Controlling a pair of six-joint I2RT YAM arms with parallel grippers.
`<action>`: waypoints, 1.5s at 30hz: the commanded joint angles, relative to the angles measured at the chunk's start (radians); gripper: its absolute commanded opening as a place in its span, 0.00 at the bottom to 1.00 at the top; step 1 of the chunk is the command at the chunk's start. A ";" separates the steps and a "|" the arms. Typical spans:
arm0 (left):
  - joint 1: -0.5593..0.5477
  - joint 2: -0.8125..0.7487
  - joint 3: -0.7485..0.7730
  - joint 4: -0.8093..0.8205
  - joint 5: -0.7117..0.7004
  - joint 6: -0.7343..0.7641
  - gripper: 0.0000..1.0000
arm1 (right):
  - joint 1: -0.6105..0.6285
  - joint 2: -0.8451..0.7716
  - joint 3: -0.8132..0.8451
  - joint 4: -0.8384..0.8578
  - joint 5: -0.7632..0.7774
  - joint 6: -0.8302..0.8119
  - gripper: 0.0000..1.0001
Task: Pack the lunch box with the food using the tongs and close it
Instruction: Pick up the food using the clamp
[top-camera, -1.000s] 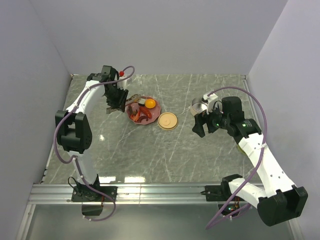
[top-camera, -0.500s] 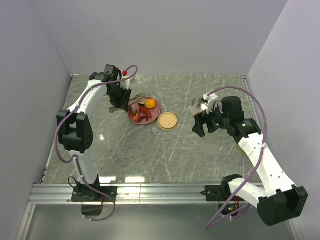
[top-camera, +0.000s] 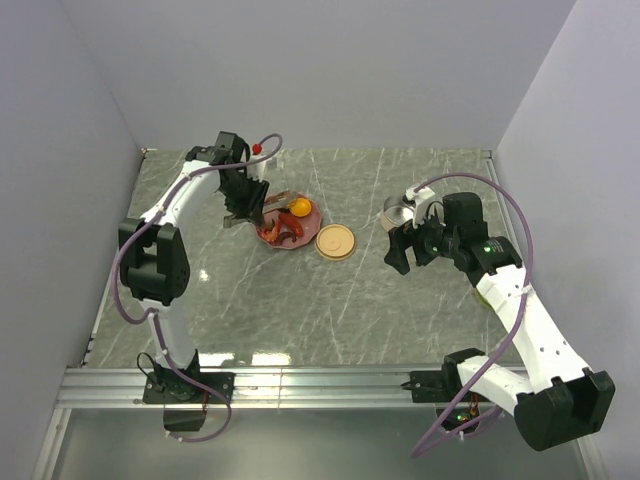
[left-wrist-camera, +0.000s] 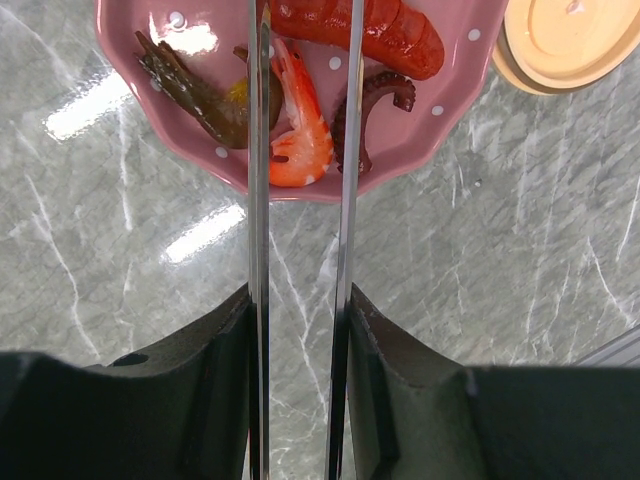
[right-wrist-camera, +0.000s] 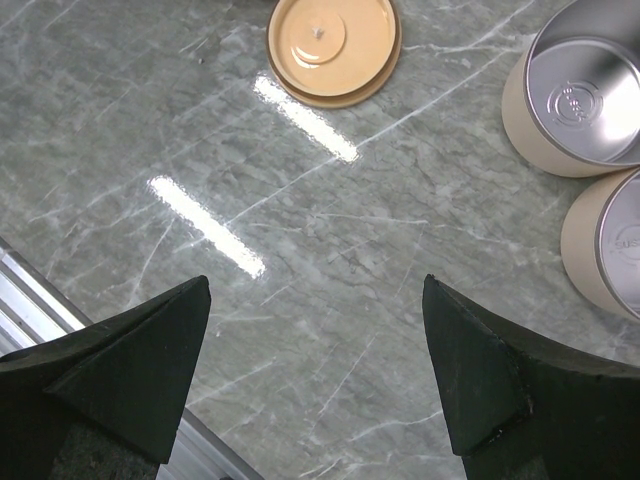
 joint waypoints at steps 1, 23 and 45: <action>-0.008 0.010 0.021 0.010 0.008 0.004 0.41 | -0.006 0.000 0.043 0.010 -0.005 -0.001 0.93; -0.060 0.041 0.035 0.003 -0.012 0.001 0.39 | -0.007 -0.010 0.040 0.004 -0.005 -0.009 0.93; -0.059 0.064 0.058 -0.016 0.005 -0.015 0.33 | -0.007 -0.010 0.047 0.000 -0.002 -0.017 0.92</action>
